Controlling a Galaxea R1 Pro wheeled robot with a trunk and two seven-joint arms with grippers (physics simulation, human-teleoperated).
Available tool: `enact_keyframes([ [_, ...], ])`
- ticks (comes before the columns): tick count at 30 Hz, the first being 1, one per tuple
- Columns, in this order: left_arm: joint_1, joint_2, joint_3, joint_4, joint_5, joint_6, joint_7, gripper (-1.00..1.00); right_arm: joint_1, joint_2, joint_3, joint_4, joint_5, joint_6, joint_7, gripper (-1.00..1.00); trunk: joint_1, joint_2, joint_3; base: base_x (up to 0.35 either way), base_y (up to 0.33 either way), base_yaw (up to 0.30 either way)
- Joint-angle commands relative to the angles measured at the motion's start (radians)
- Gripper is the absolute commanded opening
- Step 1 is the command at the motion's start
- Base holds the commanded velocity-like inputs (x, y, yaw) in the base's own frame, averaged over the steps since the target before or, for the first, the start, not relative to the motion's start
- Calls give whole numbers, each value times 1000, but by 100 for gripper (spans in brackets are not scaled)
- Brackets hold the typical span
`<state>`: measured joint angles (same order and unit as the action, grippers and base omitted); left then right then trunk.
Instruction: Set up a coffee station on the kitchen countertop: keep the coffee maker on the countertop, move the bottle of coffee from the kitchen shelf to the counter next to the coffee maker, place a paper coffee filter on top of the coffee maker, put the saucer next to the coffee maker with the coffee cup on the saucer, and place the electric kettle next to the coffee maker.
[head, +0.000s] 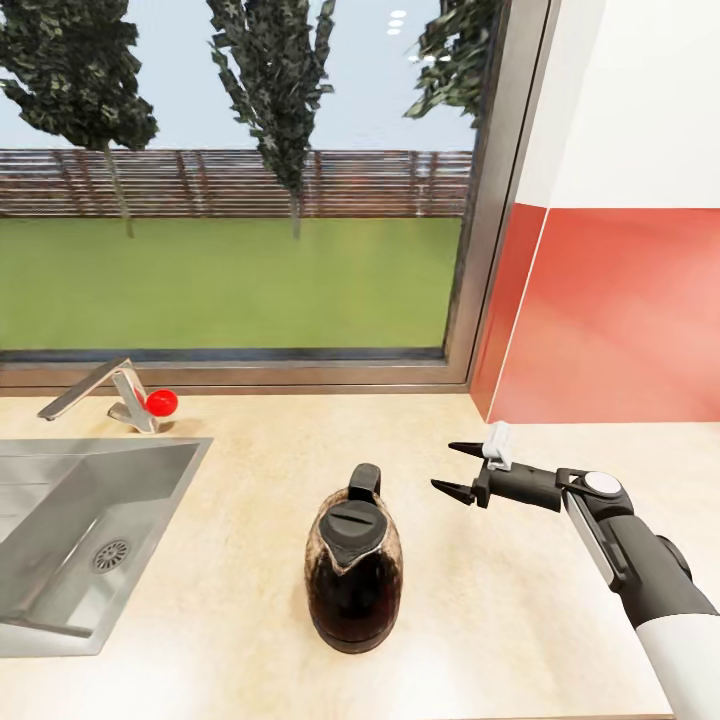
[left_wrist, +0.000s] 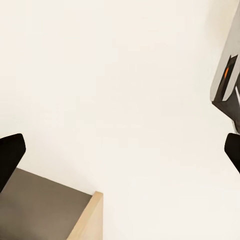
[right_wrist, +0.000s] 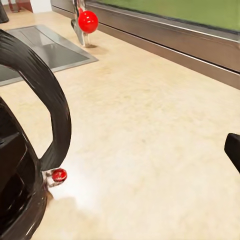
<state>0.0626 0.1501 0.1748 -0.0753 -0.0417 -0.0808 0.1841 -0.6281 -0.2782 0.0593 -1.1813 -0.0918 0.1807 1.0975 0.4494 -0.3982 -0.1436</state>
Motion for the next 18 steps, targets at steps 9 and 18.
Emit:
enact_keyframes([
  [9,0,-1,6,-1,-4,-2,1,100,-1,0,2,0,-9,10,1,100,1,-2,-2,15,40,0],
  [18,0,-1,6,-1,-4,-2,0,100,-1,0,2,0,-9,10,1,100,1,-2,-2,8,19,0],
])
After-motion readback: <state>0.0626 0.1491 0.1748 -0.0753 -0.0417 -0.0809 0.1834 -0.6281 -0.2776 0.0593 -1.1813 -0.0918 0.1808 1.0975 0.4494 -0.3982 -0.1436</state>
